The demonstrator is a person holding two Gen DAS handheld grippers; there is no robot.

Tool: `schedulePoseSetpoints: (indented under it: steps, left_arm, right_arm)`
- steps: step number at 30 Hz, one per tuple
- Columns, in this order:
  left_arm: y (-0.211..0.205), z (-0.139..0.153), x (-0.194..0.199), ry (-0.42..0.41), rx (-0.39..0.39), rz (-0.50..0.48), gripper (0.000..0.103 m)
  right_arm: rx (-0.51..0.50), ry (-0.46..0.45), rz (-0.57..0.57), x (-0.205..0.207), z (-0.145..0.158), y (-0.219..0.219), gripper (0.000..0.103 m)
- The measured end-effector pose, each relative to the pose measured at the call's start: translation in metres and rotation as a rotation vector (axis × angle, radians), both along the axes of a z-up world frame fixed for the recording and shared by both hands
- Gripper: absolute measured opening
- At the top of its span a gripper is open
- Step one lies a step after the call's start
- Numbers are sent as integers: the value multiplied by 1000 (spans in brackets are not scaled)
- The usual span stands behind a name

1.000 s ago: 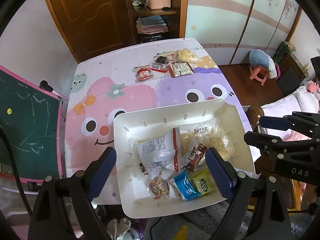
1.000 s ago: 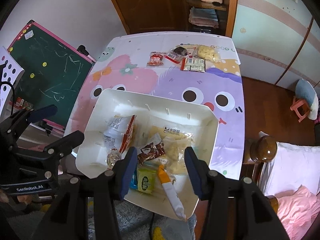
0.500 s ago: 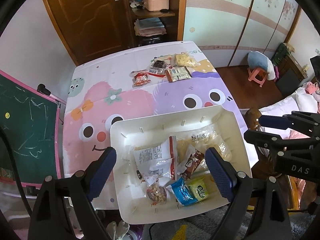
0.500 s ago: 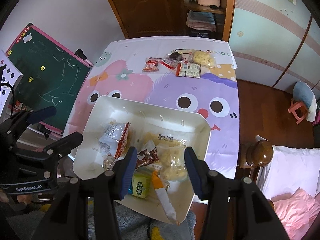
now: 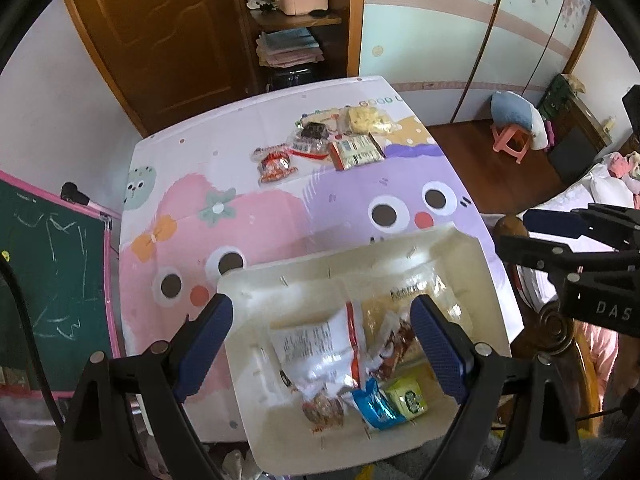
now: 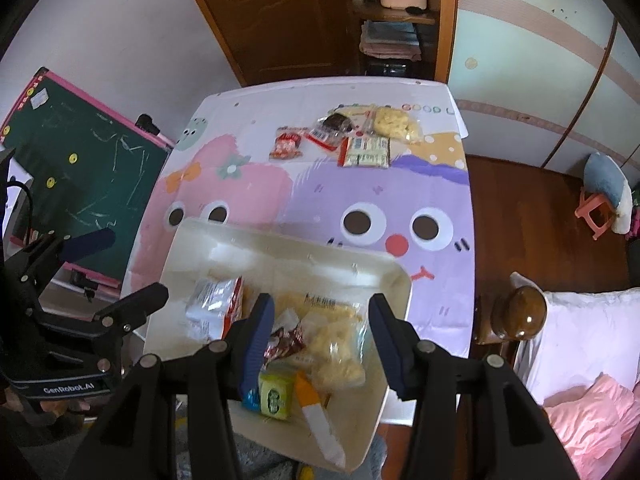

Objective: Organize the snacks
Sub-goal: 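Move both tools back over the remaining snacks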

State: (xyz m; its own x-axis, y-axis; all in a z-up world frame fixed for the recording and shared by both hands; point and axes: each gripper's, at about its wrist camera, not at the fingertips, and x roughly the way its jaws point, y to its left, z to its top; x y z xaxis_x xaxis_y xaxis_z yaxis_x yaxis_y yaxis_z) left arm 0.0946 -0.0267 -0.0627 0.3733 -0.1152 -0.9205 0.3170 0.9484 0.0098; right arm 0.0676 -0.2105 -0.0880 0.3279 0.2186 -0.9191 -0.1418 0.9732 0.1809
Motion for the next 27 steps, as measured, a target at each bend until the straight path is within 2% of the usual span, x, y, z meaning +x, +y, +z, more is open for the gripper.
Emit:
schedulePoseSetpoints:
  steps: [6, 12, 16, 18, 22, 27]
  left_arm:
    - [7, 20, 49, -49, -19, 21, 90]
    - [16, 44, 113, -111, -67, 61, 90]
    - [21, 44, 159, -125, -100, 104, 90]
    - [24, 39, 179, -116, -126, 124, 90]
    - [26, 7, 223, -75, -158, 160, 90]
    - [23, -57, 260, -12, -104, 182, 90]
  right_arm:
    - [-38, -54, -22, 41, 16, -3, 50]
    - [-69, -149, -52, 98, 48, -5, 50]
    - [-68, -189, -88, 137, 56, -7, 54]
    - [-51, -194, -108, 155, 52, -8, 58]
    - [-56, -185, -144, 194, 26, -9, 66]
    - [-71, -106, -157, 231, -35, -4, 68]
